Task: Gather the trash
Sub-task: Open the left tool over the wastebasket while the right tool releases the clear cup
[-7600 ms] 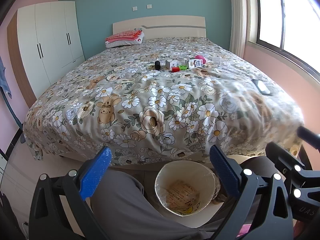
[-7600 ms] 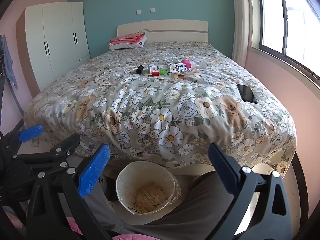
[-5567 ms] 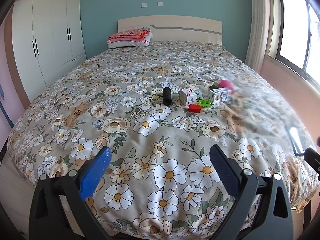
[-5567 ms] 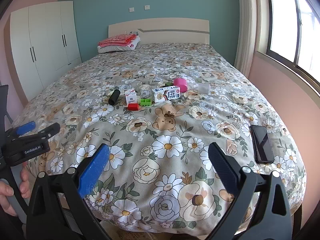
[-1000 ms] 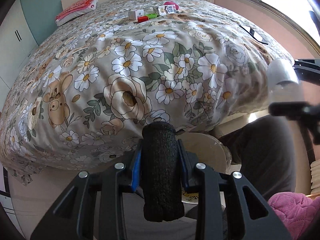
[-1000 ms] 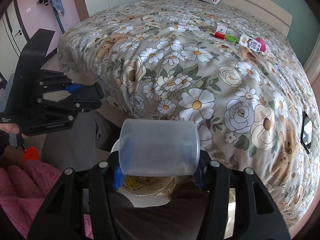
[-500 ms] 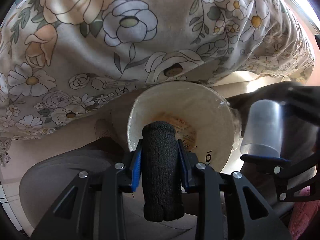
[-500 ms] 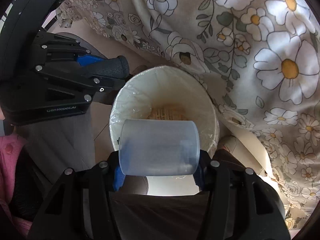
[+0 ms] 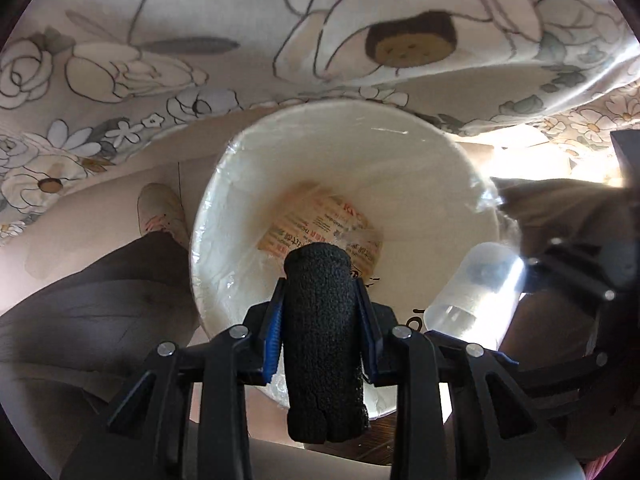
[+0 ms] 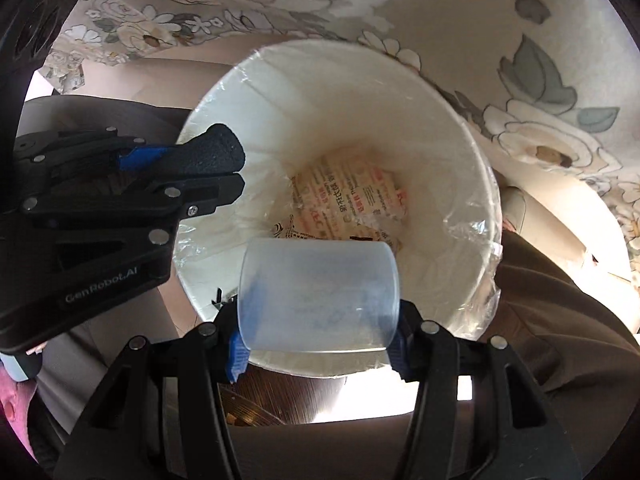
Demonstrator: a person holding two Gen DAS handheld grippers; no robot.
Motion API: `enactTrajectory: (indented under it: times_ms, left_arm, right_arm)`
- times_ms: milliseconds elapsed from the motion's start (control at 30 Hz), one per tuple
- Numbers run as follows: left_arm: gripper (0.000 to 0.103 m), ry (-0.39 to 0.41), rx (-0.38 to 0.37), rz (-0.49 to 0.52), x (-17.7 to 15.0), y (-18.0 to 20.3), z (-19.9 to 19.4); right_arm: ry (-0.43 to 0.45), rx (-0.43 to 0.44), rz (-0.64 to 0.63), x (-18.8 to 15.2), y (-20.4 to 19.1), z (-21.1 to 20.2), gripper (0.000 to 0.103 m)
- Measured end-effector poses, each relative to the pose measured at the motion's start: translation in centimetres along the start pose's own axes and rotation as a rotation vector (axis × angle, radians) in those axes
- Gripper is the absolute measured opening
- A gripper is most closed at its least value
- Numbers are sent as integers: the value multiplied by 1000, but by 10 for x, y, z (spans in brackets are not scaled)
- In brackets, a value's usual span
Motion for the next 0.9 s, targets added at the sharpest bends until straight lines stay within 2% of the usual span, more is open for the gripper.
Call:
enactTrajectory:
  times_ms: [133,233,367,433,500,533,667,767,900]
  left_arm:
    - [34,-23,-36,-28,6,3,11]
    - [34,-24,-2,-22,8,5,20]
    - [35,-68,-2,-30,8,6,31]
    - [37,-74,3,-32,10,4,36]
    - [48,-79,5,-31,10,-2,32]
    - [50,-76,8,-32,10,-2,31]
    - [51,-75,11,-33,10,-3,32]
    - [51,-78,14,-33,10,-3,33]
    - [53,-77,15,-40,9,-5,33]
  right_arm:
    - [-18,6,39,3,7,14,55]
    - [-20,-17,50,6,7,21,55]
    - [-25,-3,85,12,11,31,55]
    - [-38,-10,103,12,14,33,55]
    - [-55,-7,116,13,17,37,55]
    - [-59,-8,118,13,20,39,56]
    - [-52,8,111,13,21,40,56]
    - [-47,-12,95,15,21,44,62]
    - [-45,-12,100,17,17,45,62]
Point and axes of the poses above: each gripper's, at about its wrist camera, not at the fingertips, and z roughly the way its jaws point, y to its right, x to its top, the point moved 4 cm from there along z, roughly the way its jaws point, and after that the axes turned 13 degrees about x, right-handed, at the moved point
